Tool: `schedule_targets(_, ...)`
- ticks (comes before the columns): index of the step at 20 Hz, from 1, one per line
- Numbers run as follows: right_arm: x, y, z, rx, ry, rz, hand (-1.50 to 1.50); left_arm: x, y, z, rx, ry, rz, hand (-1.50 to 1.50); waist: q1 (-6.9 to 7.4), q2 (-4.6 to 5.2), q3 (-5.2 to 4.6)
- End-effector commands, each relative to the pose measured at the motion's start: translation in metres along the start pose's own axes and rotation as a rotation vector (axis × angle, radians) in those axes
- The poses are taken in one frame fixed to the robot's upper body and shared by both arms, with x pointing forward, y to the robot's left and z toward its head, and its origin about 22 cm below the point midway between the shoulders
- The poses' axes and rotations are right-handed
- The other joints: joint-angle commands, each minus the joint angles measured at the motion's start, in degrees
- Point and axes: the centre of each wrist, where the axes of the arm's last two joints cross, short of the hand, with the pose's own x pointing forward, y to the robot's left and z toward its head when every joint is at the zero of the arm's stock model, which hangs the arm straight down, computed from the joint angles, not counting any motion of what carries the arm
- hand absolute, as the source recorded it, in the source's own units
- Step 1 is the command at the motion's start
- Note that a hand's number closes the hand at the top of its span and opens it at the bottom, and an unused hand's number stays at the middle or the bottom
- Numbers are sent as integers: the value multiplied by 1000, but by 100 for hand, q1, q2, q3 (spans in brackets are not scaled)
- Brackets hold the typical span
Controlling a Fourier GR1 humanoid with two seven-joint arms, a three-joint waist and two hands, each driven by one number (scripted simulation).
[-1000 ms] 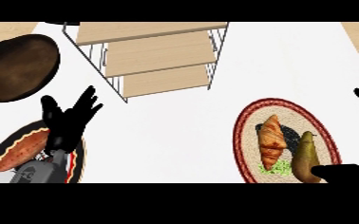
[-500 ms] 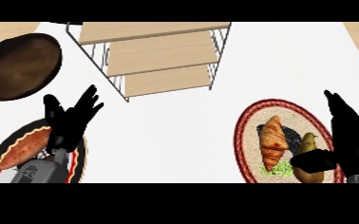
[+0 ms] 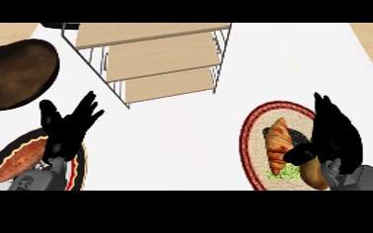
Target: Pick the croissant from the placemat and place it in the tiered shelf
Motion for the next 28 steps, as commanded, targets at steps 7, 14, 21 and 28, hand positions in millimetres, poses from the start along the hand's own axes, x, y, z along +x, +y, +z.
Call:
schedule_targets(7,42,37,10,-2,226,77,-150,-20,-6,6,33,60,13,0,-196,-15,-13)
schedule_targets(14,49,50,-2,-43,306,135,-150,-12,0,6,23,38,18,0,-167,3,-3)
schedule_targets(21,52,56,-4,-96,317,162,-150,-25,19,7,31,41,14,0,-184,13,-4)
schedule_targets(28,46,67,-7,-100,285,123,-150,-11,11,2,23,38,26,0,-170,15,5)
